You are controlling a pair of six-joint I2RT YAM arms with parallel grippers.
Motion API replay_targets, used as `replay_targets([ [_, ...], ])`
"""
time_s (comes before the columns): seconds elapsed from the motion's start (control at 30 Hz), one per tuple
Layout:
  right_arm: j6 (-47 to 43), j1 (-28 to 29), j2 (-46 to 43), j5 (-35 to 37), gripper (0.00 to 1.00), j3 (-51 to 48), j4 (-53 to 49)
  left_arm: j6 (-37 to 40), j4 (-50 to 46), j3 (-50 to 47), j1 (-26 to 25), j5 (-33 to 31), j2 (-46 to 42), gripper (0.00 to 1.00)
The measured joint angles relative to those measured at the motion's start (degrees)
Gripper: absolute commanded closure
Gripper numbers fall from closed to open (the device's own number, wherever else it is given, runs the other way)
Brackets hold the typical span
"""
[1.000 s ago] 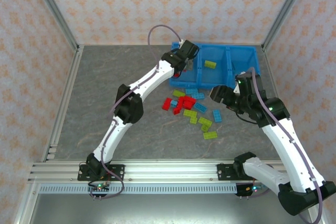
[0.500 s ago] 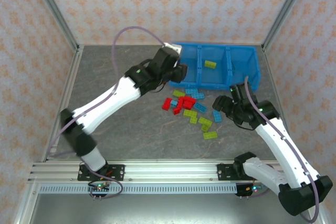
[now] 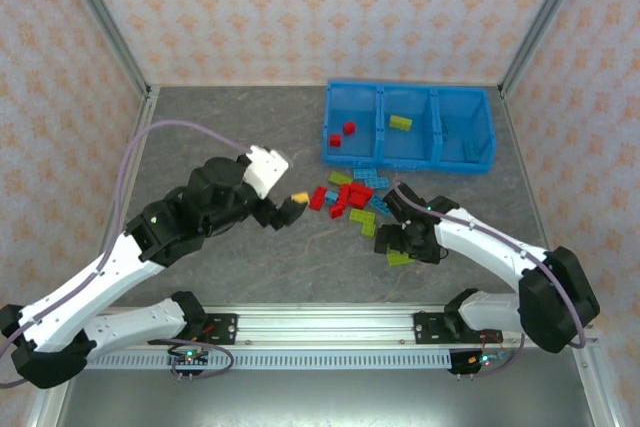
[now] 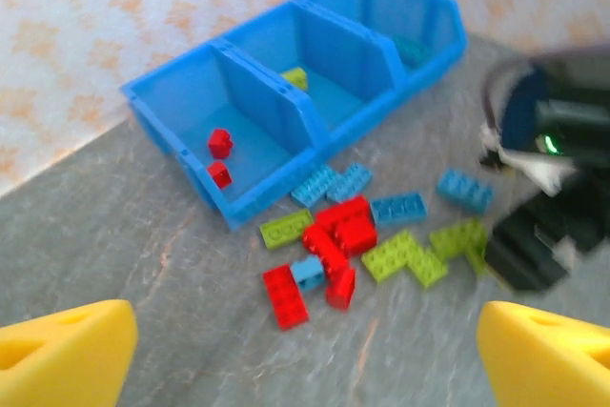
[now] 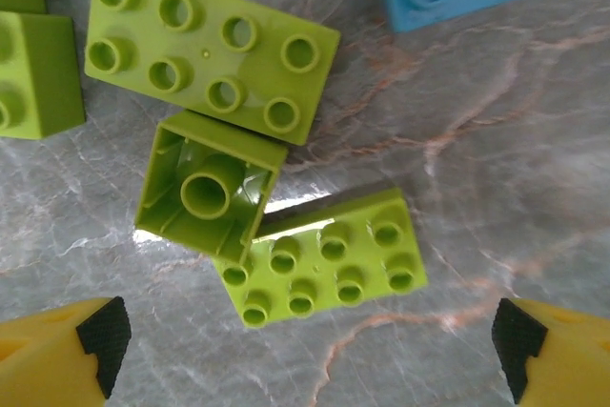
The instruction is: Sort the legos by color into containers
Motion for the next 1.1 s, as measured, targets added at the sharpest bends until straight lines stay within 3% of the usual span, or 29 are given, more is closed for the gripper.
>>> replay_targets([
  [0.13, -2.0, 0.0, 2.5, -1.3, 0.01, -2.5, 4.6, 8.4, 0.0, -8.1, 0.0, 5.4, -4.7, 0.0],
  [0.47, -3.6, 0.8, 9.1, 0.4, 0.26, -0.6, 4.2, 20.9, -2.1, -14.2, 0.0, 17.1, -7.9, 0.0],
  [0.63, -3.0, 1.9, 9.3, 0.9, 0.41, 0.1, 3.8, 22.2, -2.1, -15.7, 0.0, 17.9, -7.9, 0.0],
  [0.77, -2.0, 2.0, 7.0, 0.4, 0.46, -1.0, 4.2, 22.6, -2.1, -16.4, 0.0, 17.8, -7.9, 0.0],
  [0.93, -0.5, 2.5, -1.7, 1.2, 0.48, -1.2, 3.7, 23.1, -2.1, -17.6, 0.0, 17.4, -8.0, 0.0],
  [1.1, -0.2, 0.1, -7.2, 5.3, 0.48, 6.9, 1.8, 22.9, 0.0, -18.4, 0.2, 16.4, -8.7, 0.0],
])
